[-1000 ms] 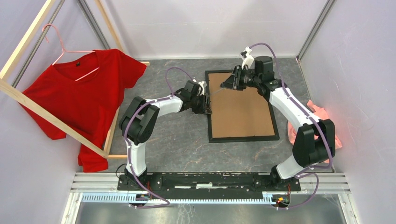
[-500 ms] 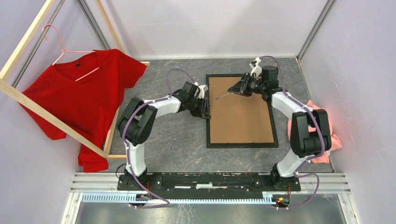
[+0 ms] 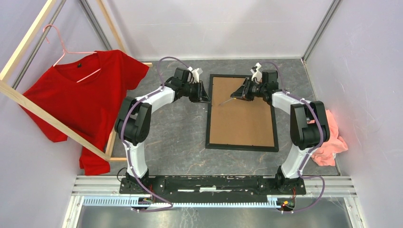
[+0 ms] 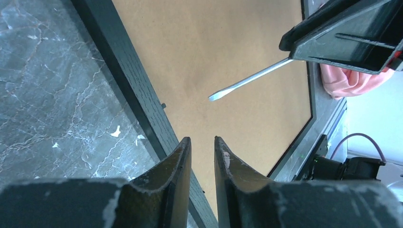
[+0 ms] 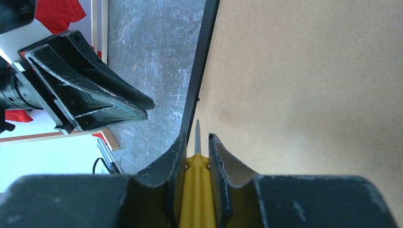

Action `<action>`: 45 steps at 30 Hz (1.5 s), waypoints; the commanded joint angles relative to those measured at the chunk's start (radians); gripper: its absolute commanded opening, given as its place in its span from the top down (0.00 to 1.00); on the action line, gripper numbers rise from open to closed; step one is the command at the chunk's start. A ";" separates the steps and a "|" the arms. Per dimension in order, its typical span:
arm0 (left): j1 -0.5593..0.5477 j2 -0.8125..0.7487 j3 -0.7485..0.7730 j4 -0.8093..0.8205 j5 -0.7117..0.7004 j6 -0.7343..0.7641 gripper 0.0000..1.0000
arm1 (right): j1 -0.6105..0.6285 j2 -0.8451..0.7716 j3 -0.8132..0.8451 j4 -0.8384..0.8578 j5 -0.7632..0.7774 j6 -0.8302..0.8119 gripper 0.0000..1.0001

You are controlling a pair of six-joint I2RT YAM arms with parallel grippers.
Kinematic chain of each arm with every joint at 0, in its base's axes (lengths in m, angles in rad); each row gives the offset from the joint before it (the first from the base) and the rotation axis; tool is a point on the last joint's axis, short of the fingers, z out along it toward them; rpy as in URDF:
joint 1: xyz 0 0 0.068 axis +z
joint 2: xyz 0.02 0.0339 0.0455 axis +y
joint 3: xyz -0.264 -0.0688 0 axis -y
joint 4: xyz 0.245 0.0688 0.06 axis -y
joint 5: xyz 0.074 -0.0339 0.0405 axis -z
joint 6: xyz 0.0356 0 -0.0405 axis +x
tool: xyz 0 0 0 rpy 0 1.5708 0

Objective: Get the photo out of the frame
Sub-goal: Adjust the photo frame at the center of the board.

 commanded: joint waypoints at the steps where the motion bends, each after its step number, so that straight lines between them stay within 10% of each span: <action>1: -0.010 0.029 -0.007 0.039 0.022 -0.050 0.69 | -0.013 -0.023 0.023 0.050 -0.023 -0.008 1.00; 22: -0.056 0.394 0.585 -0.268 -0.452 0.073 0.56 | -0.118 -0.211 -0.070 0.076 0.022 -0.040 1.00; 33: -0.065 0.425 0.582 -0.290 -0.510 0.048 0.57 | -0.123 -0.225 -0.088 0.099 0.019 -0.025 1.00; 45: 0.009 0.303 0.247 -0.225 -0.473 -0.094 0.91 | -0.097 -0.241 -0.118 0.117 0.057 0.011 1.00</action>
